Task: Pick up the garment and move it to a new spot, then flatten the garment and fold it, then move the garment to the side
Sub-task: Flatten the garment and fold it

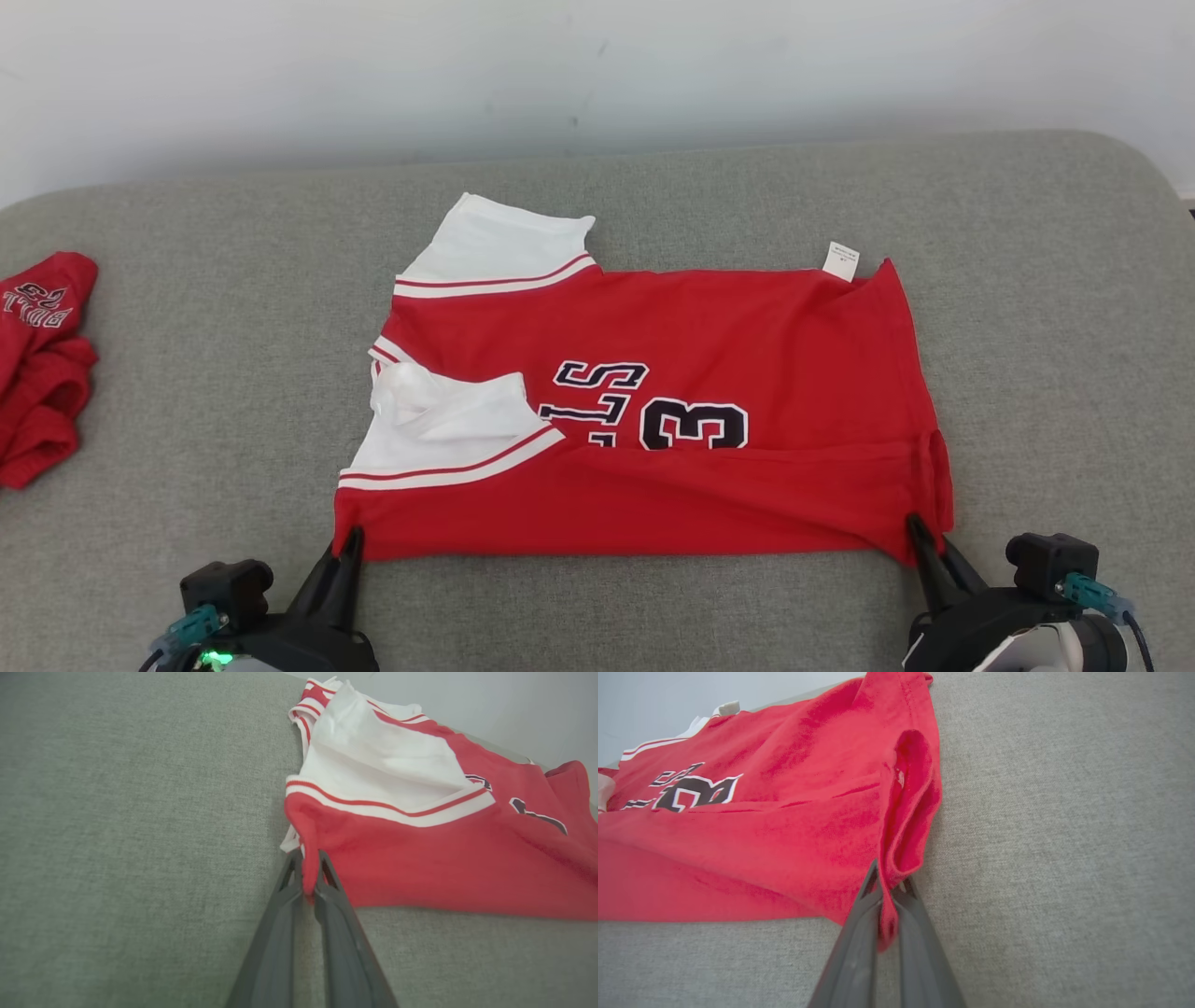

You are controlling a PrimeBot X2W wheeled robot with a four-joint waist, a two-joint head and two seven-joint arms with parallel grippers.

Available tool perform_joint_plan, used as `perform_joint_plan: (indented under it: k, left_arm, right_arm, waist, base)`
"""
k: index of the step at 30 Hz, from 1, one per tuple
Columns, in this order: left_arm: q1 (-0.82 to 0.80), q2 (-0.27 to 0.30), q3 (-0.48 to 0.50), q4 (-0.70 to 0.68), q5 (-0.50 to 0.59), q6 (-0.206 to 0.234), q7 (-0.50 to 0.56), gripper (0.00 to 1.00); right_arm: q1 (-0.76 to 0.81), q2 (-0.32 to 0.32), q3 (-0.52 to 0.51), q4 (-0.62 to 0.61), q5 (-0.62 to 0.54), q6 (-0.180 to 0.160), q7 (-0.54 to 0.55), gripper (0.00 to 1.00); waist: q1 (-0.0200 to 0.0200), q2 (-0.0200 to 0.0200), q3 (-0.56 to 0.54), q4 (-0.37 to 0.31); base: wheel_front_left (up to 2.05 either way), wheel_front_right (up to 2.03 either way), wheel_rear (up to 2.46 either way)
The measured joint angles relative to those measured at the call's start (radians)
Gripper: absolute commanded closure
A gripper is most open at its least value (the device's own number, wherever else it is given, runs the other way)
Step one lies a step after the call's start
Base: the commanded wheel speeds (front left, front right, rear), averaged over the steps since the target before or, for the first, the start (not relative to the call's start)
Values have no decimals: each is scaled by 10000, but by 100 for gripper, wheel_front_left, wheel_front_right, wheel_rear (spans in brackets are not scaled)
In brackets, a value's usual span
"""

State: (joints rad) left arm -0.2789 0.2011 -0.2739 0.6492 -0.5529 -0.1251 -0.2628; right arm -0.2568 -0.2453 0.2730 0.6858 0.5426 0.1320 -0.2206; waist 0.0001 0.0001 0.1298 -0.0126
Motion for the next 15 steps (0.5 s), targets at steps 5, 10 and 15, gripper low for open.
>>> perform_joint_plan:
  k: [5, 10, 15]
  left_arm:
    - [264, 12, 151, -336, 71, -48, 0, 100]
    - [816, -6, 301, -802, 105, -58, 0, 100]
    - [1768, -128, 504, -1465, 138, -59, 0, 100]
  right_arm:
    - [3, -174, 19, -92, 194, 0, -52, 100]
    - [364, -299, -25, -495, 384, 0, -44, 100]
    - [1265, -525, -280, -1275, 589, 0, 203, 100]
  waist:
    - [-1, 0, -233, 54]
    - [-2, -1, -454, 129]
    - [-2, 0, -663, 238]
  base:
    - [0, 0, 0]
    - [0, 0, 0]
    - [0, 0, 0]
